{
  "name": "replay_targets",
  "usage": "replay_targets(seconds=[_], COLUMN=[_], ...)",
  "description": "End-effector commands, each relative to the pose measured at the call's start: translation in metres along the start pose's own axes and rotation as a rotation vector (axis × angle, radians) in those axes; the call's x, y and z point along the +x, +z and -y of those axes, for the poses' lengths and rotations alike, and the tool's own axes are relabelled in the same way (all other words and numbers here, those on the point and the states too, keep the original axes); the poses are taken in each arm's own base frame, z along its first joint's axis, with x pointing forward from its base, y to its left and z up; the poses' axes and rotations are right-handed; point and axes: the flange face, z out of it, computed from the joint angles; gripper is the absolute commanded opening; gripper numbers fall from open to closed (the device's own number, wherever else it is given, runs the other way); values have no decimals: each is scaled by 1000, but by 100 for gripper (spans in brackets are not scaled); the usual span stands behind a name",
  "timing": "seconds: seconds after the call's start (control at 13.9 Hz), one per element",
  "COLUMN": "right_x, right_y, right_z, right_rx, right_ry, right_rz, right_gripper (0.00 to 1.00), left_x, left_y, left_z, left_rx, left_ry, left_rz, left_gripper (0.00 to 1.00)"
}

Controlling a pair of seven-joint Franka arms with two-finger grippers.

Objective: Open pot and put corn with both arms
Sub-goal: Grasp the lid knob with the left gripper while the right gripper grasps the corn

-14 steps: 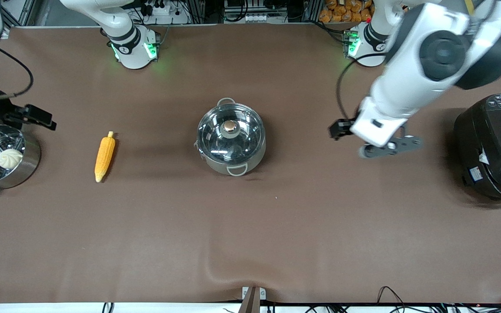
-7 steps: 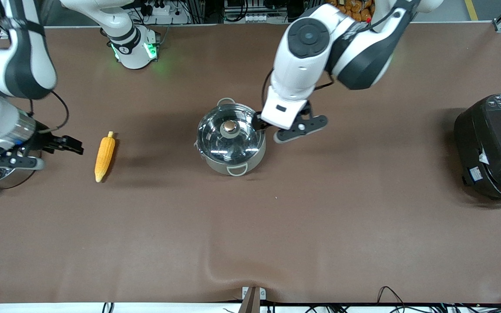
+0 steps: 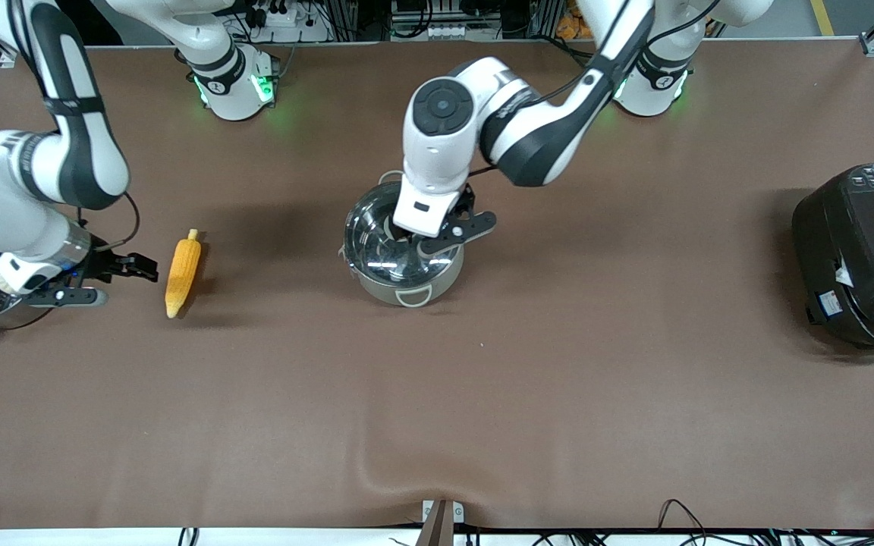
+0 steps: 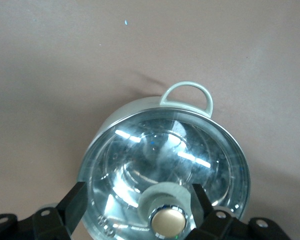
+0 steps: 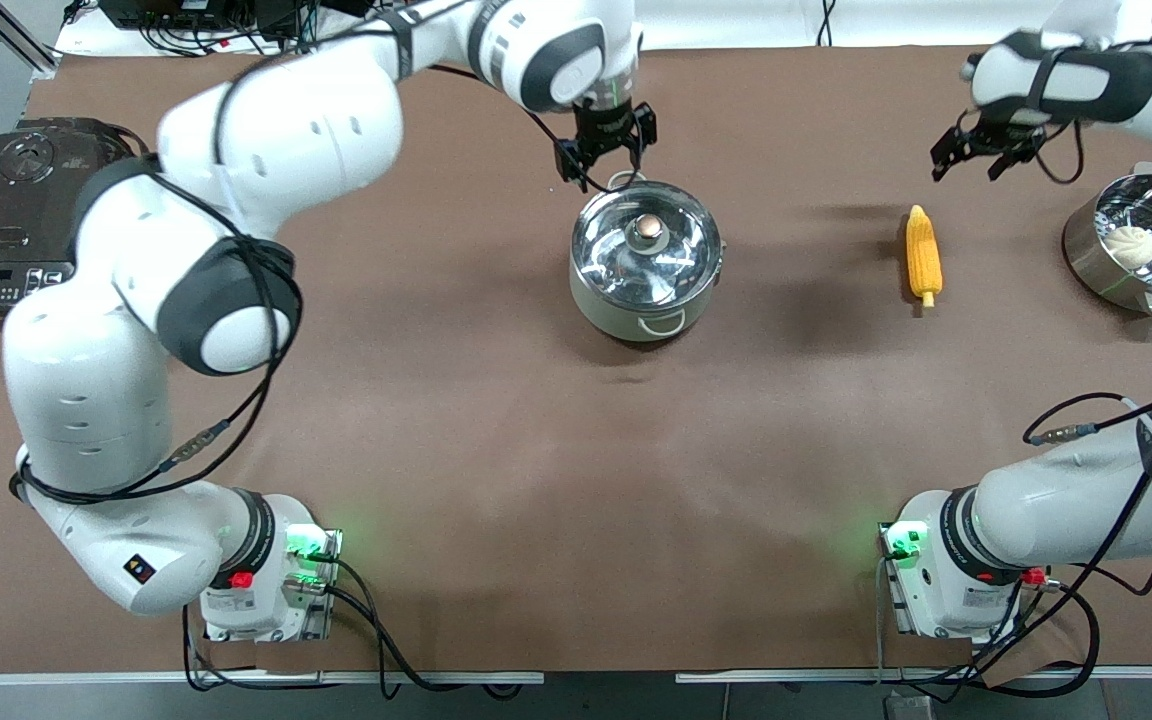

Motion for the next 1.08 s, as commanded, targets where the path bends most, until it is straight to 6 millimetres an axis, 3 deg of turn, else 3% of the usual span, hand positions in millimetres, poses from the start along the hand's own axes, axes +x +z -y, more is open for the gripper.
replay_targets(seconds=[0.0, 0.22, 0.36, 0.72, 1.01], right_x=[-15, -15, -14, -16, -18], right_y=[31, 53, 68, 100, 114], right_z=[4, 5, 6, 9, 7], right_rx=[-6, -7, -10, 20, 17], right_ry=[-15, -13, -9, 34, 46], right_rz=[-10, 12, 9, 31, 37], right_gripper=[100, 100, 100, 100, 100], left_x=[-15, -22, -41, -50, -56], left_y=[13, 17, 20, 41, 52], left_z=[-16, -23, -27, -29, -30], left_rx=[6, -23, -18, 8, 24], left_ry=[-10, -12, 7, 14, 21], left_rz=[-40, -44, -49, -45, -41], left_gripper=[90, 85, 83, 78, 75])
